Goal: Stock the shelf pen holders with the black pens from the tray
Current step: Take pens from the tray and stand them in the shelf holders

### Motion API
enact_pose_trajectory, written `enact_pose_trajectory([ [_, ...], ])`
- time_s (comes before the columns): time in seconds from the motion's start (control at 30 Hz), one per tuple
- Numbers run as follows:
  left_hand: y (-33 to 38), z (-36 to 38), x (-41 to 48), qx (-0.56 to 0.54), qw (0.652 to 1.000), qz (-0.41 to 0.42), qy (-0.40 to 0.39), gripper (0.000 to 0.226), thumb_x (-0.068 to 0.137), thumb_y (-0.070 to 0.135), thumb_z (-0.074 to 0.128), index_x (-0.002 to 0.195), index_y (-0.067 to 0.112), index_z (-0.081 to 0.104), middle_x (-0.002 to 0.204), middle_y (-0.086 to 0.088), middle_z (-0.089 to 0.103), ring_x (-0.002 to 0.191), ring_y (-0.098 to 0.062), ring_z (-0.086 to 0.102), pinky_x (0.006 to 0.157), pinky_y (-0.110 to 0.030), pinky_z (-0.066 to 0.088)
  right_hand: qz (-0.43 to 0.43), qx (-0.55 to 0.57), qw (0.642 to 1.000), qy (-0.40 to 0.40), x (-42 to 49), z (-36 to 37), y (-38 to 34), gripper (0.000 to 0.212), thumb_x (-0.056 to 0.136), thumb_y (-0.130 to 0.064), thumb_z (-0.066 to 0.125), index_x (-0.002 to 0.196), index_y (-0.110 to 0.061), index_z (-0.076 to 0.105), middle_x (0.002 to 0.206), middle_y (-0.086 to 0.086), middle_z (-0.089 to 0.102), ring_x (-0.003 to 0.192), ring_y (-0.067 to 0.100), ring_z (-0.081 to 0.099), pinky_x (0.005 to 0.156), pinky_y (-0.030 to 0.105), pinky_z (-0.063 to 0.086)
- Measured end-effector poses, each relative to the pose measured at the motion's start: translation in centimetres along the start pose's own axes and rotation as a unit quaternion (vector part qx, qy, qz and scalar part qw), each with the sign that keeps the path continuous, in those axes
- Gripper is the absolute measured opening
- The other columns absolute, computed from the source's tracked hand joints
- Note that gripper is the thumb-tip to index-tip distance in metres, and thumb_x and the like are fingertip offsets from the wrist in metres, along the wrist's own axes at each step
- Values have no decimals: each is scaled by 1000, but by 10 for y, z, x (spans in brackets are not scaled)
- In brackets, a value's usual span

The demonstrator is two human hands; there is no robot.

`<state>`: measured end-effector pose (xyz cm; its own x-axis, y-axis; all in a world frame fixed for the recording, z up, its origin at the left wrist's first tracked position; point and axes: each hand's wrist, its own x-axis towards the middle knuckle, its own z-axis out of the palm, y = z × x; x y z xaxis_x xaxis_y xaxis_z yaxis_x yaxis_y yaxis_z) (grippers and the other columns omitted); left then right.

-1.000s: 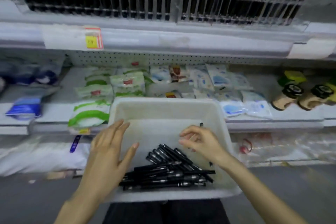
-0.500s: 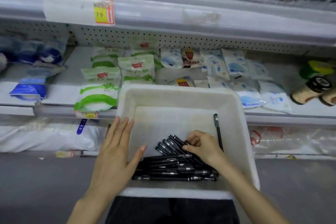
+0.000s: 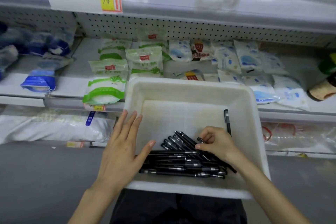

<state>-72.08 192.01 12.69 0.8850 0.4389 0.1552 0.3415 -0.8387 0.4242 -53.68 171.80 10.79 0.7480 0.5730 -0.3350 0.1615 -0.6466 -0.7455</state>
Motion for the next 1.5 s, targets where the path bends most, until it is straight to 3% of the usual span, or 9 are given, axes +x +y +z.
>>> enact_pose_trajectory([
  [0.1, 3, -4, 1, 14, 1000, 1, -3, 75, 93, 64, 26, 149, 15, 32, 157, 3, 25, 148, -9, 2, 117, -42, 18, -16, -4, 1000, -20, -5, -13, -3, 32, 69, -7, 82, 69, -28, 58, 67, -10, 57, 60, 1, 51, 60, 15, 41],
  [0.23, 24, -14, 9, 45, 999, 4, 22, 70, 94, 59, 26, 145, 12, 38, 152, -6, 35, 143, -21, 23, 117, -41, 13, -37, 11, 999, -39, -18, -29, -8, 28, 79, -2, 73, 78, -26, 60, 76, -5, 59, 71, 10, 57, 70, 19, 49],
  [0.43, 95, -43, 48, -2, 994, 84, 71, 64, 94, 57, 29, 146, 19, 36, 152, 0, 34, 137, -19, 32, 113, -34, 17, -116, 155, 975, 112, -37, -84, -37, 29, 71, 2, 78, 76, -22, 62, 67, -4, 65, 62, 4, 60, 63, 15, 48],
  [0.6, 166, -76, 100, -21, 974, 189, 126, 57, 95, 49, 35, 140, 17, 43, 147, -2, 42, 130, -18, 38, 105, -31, 22, -212, 225, 931, 193, -62, -152, -77, 34, 64, -3, 82, 81, -27, 65, 75, 4, 69, 70, 18, 67, 68, 27, 56],
  [0.8, 234, -103, 162, 35, 936, 297, 183, 53, 95, 44, 38, 135, 10, 48, 140, -7, 49, 125, -23, 44, 103, -34, 27, -350, 208, 860, 309, -86, -243, -131, 40, 60, -21, 77, 98, -21, 65, 73, -4, 66, 71, 12, 64, 70, 19, 51],
  [1.03, 260, -98, 211, 127, 927, 300, 183, 62, 95, 48, 33, 140, 9, 45, 143, -9, 47, 133, -22, 41, 112, -40, 18, -464, 118, 715, 509, -60, -328, -181, 34, 77, -16, 78, 96, -19, 50, 84, -5, 56, 77, 6, 57, 71, 21, 48],
  [1.13, 259, -96, 217, 145, 920, 306, 200, 62, 95, 50, 32, 141, 9, 44, 143, -11, 47, 134, -25, 42, 111, -45, 21, -476, 120, 681, 542, -37, -345, -192, 35, 77, -14, 78, 96, -17, 48, 87, -9, 53, 77, -1, 54, 72, 18, 47],
  [1.27, 258, -95, 224, 158, 913, 313, 209, 65, 93, 54, 33, 140, 10, 46, 139, -10, 51, 129, -26, 47, 109, -51, 26, -475, 94, 685, 545, -13, -358, -195, 35, 77, -16, 78, 98, -13, 50, 86, -13, 53, 77, -2, 54, 72, 17, 48],
  [1.5, 254, -91, 232, 135, 907, 321, 237, 73, 87, 61, 41, 136, 7, 49, 135, -7, 54, 125, -23, 47, 107, -52, 29, -462, 38, 759, 457, 10, -361, -195, 36, 74, -19, 80, 90, -24, 48, 83, -11, 54, 74, 6, 55, 68, 26, 54],
])
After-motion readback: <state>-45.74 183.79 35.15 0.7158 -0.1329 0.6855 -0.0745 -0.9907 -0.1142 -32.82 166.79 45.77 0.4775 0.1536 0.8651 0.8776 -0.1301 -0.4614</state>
